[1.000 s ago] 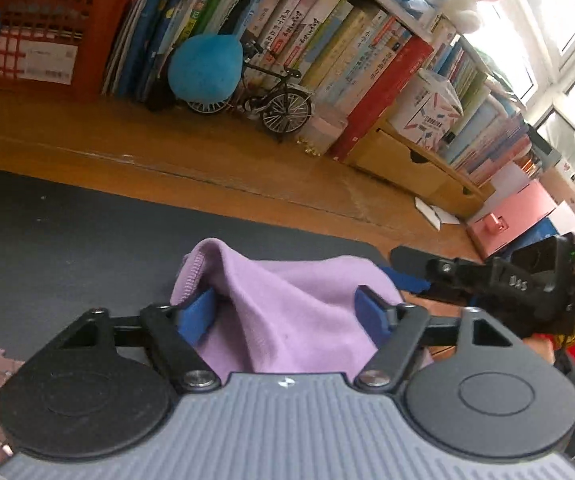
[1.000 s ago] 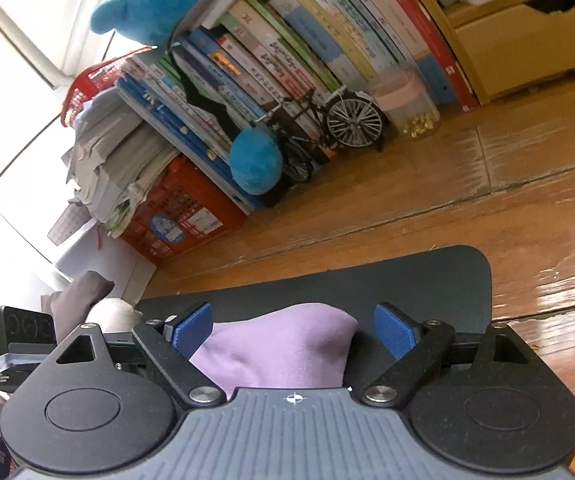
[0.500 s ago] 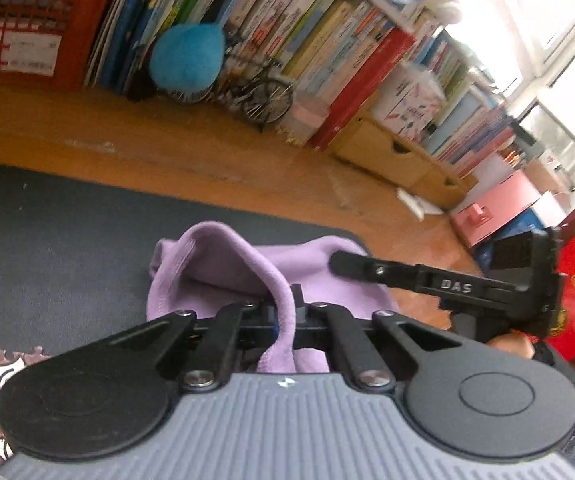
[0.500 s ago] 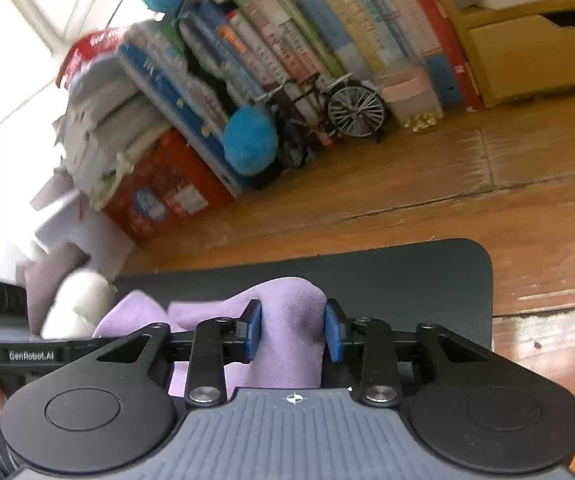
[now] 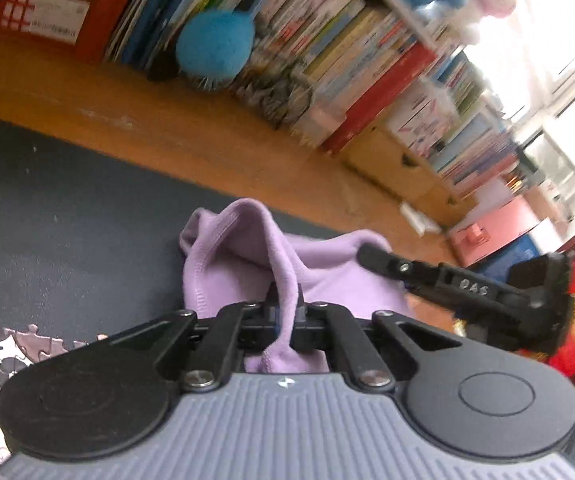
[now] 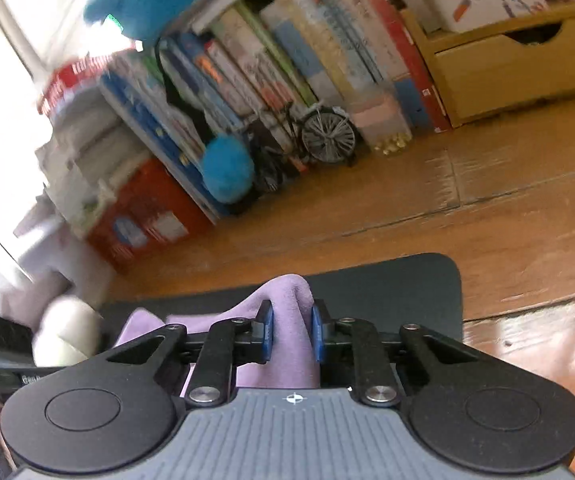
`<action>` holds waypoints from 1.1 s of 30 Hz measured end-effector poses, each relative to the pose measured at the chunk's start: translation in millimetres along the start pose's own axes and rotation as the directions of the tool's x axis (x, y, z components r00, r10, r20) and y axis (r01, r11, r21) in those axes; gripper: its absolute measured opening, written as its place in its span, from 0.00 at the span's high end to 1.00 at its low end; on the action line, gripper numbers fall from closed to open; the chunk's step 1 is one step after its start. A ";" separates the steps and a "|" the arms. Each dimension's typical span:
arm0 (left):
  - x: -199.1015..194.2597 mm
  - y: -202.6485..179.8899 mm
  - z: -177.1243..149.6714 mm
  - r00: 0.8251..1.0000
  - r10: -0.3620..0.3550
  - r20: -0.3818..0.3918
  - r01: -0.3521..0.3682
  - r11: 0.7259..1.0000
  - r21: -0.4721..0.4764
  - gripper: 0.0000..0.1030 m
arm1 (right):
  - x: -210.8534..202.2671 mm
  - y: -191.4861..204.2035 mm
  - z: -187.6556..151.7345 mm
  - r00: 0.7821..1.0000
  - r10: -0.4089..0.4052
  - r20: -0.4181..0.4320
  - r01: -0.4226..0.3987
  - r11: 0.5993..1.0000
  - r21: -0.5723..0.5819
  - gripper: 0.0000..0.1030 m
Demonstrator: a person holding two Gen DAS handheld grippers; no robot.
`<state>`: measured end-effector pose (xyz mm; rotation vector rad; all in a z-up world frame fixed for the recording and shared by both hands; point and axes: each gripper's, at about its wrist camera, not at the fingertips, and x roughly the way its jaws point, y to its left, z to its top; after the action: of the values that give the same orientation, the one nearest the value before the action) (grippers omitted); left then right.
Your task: Fold clothes
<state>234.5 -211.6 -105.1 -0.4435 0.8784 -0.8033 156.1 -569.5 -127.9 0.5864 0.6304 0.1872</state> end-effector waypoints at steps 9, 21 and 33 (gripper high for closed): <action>13.6 -2.5 -3.4 0.975 0.224 -0.011 -0.222 0.970 0.097 1.00 | -27.5 29.1 3.1 0.993 -0.073 0.095 0.093 0.969 -0.228 0.60; -35.8 -28.9 8.6 0.893 0.435 0.112 -0.449 0.876 0.177 0.90 | -15.4 88.2 -59.1 0.996 -0.025 -0.080 -0.028 0.798 -0.602 0.48; -36.7 -115.5 -63.8 0.949 0.302 0.090 -0.304 0.800 0.517 0.61 | -62.5 92.2 -73.7 0.997 0.001 -0.083 -0.055 0.765 -0.642 0.10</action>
<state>118.2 -257.9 -49.3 0.1838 0.6637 -0.7060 62.7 -481.0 -92.3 -0.0871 0.5860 0.4379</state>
